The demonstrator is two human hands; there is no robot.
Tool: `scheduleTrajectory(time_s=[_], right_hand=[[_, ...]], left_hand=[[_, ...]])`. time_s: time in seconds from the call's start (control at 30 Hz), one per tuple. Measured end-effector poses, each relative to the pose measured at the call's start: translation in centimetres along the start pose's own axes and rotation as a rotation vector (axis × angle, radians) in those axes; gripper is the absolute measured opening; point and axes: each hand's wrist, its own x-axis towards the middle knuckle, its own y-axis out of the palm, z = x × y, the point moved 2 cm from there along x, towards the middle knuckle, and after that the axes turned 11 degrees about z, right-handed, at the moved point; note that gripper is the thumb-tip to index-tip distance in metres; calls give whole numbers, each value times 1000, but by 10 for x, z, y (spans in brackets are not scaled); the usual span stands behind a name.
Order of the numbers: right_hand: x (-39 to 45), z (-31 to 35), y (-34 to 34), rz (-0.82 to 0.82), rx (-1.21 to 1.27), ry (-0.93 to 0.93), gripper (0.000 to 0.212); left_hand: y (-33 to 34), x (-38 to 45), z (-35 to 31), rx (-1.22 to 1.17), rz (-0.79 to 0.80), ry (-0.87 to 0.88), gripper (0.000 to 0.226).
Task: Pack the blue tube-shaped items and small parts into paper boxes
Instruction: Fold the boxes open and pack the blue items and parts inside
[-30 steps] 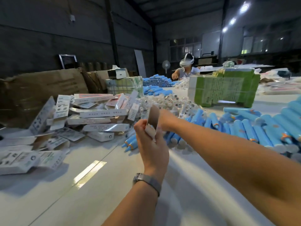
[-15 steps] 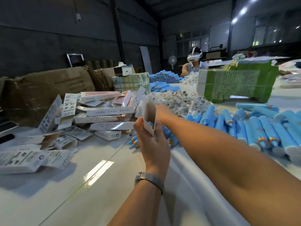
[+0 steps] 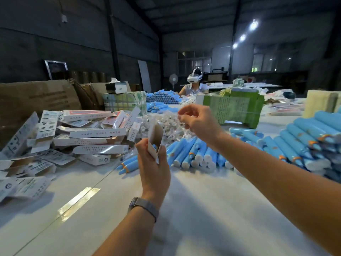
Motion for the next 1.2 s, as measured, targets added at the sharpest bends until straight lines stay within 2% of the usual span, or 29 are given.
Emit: scheduleTrajectory(time_s=[0.13, 0.3, 0.47, 0.57, 0.7, 0.77, 0.83, 0.93, 1.07, 1.13, 1.2], right_hand=[[-46, 26, -32, -50, 177, -58, 17], [-65, 41, -39, -47, 217, -21, 11], [-88, 51, -46, 13, 244, -116, 15], [-96, 60, -51, 81, 137, -128, 18], [-100, 66, -57, 128, 20, -122, 19], [-101, 66, -57, 137, -91, -129, 15], [-102, 63, -53, 105, -312, -155, 12], [-103, 59, -46, -42, -530, -275, 14], [-106, 54, -48, -225, -521, -409, 28], [-108, 49, -48, -262, -482, -472, 36], [-112, 45, -46, -264, -483, -533, 36]], left_hand=[[11, -10, -13, 42, 69, 27, 47], [15, -15, -21, 54, 76, 26, 49], [22, -20, -29, 56, 105, 81, 52], [27, -22, -31, 86, 114, 81, 54], [29, -27, -32, 51, 138, 44, 40], [29, -29, -36, 110, 164, 88, 48], [31, -33, -43, 148, 204, 149, 51], [36, -37, -49, 174, 239, 176, 51], [39, -40, -52, 135, 282, 153, 49], [40, -42, -54, 104, 286, 149, 39], [42, -44, -55, 89, 303, 131, 39]])
